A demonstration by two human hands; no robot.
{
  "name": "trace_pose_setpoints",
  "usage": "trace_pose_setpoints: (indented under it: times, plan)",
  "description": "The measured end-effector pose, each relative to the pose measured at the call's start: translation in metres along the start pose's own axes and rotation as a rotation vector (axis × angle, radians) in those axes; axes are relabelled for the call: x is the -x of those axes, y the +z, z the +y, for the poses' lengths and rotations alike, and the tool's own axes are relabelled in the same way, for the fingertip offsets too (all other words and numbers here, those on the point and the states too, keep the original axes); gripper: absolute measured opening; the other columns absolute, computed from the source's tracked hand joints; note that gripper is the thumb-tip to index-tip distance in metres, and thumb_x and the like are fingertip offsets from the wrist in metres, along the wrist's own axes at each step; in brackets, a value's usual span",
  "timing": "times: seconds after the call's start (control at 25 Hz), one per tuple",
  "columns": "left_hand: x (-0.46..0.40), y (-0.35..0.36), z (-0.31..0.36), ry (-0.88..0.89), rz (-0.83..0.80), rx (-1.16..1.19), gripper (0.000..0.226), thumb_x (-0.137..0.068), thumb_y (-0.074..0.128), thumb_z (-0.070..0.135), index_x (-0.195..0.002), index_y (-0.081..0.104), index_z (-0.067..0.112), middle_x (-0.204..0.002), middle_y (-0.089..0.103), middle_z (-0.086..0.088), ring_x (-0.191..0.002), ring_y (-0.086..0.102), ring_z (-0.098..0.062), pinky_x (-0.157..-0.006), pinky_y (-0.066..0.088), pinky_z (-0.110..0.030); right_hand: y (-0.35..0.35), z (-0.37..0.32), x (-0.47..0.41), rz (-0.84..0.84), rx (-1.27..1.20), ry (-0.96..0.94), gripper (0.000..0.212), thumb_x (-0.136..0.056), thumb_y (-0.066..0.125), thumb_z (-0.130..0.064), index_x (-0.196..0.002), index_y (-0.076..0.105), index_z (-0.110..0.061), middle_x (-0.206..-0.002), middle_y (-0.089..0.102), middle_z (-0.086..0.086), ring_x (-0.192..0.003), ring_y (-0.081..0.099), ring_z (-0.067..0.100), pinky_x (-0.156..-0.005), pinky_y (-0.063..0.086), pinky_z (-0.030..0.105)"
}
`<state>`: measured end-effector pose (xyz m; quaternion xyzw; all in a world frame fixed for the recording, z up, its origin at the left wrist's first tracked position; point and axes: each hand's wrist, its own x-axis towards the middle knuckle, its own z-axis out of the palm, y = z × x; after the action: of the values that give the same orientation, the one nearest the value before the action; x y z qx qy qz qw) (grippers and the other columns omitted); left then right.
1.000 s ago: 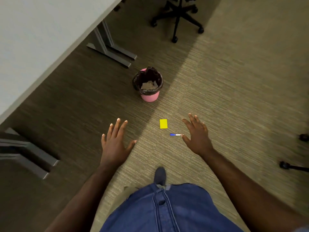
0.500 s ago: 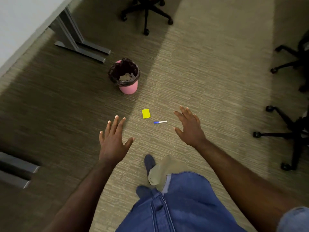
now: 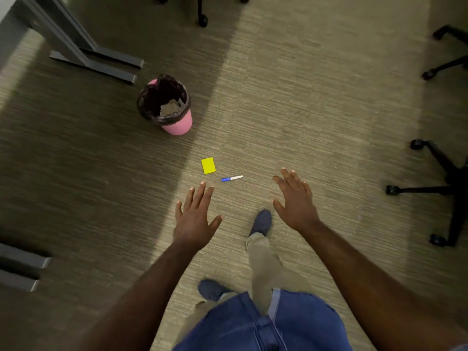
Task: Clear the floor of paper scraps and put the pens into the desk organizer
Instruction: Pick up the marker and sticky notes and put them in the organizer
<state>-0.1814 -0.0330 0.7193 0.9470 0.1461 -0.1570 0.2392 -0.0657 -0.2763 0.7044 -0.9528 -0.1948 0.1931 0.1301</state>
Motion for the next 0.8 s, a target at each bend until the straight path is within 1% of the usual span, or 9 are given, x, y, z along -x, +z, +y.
trace_pose_setpoints:
  times: [0.08,0.2,0.36,0.48,0.56,0.72,0.8]
  plan:
    - [-0.042,0.018,0.007,-0.043,-0.013,-0.013,0.076,-0.087,0.051,0.05,-0.148,0.012,0.03,-0.16,0.004,0.009,-0.147,0.001,-0.019,-0.116,0.011,-0.055,0.013,0.018,-0.037,-0.077,-0.004,-0.023,0.063,-0.089,0.056,-0.027,-0.145,0.027,-0.022,-0.159,0.013,0.003,-0.147,0.007,0.025,-0.116,0.012,0.051]
    - [-0.101,0.047,0.001,-0.103,-0.026,-0.01,0.075,-0.087,0.053,0.048,-0.148,0.015,0.028,-0.16,0.007,0.008,-0.147,0.004,-0.02,-0.115,0.012,-0.055,0.042,0.034,-0.091,-0.158,0.027,-0.12,0.062,-0.088,0.056,-0.024,-0.144,0.03,-0.021,-0.159,0.016,0.003,-0.147,0.01,0.026,-0.115,0.014,0.053]
    - [-0.176,0.092,-0.026,-0.097,-0.109,-0.03,0.073,-0.087,0.054,0.043,-0.148,0.016,0.028,-0.16,0.009,0.007,-0.147,0.006,-0.021,-0.115,0.012,-0.055,0.1,0.046,-0.157,-0.254,0.015,-0.144,0.063,-0.089,0.056,-0.023,-0.145,0.026,-0.023,-0.16,0.01,0.0,-0.147,0.006,0.025,-0.115,0.011,0.052]
    - [-0.234,0.142,-0.062,-0.077,-0.159,-0.043,0.072,-0.089,0.053,0.041,-0.149,0.014,0.028,-0.16,0.007,0.006,-0.147,0.006,-0.021,-0.115,0.01,-0.053,0.171,0.057,-0.205,-0.304,-0.018,-0.134,0.064,-0.089,0.055,-0.023,-0.145,0.023,-0.024,-0.16,0.007,0.001,-0.147,0.003,0.024,-0.116,0.009,0.051]
    - [-0.262,0.169,-0.081,-0.05,-0.167,-0.05,0.072,-0.088,0.053,0.041,-0.148,0.017,0.027,-0.16,0.011,0.004,-0.146,0.01,-0.022,-0.114,0.013,-0.053,0.205,0.064,-0.223,-0.312,-0.022,-0.12,0.064,-0.089,0.055,-0.024,-0.145,0.024,-0.024,-0.16,0.007,0.001,-0.147,0.004,0.025,-0.116,0.01,0.051]
    - [-0.329,0.261,-0.154,-0.034,-0.152,-0.06,0.071,-0.087,0.056,0.043,-0.147,0.022,0.025,-0.158,0.018,0.002,-0.144,0.018,-0.024,-0.112,0.021,-0.052,0.32,0.085,-0.28,-0.272,-0.063,-0.073,0.061,-0.089,0.056,-0.024,-0.143,0.028,-0.023,-0.159,0.015,0.0,-0.146,0.012,0.026,-0.115,0.015,0.052]
    - [-0.36,0.306,-0.193,-0.066,-0.087,-0.023,0.071,-0.085,0.059,0.042,-0.145,0.027,0.024,-0.156,0.025,0.0,-0.142,0.025,-0.023,-0.109,0.026,-0.05,0.377,0.097,-0.308,-0.24,-0.046,-0.077,0.061,-0.088,0.057,-0.025,-0.143,0.03,-0.023,-0.157,0.022,0.0,-0.144,0.018,0.026,-0.113,0.019,0.05]
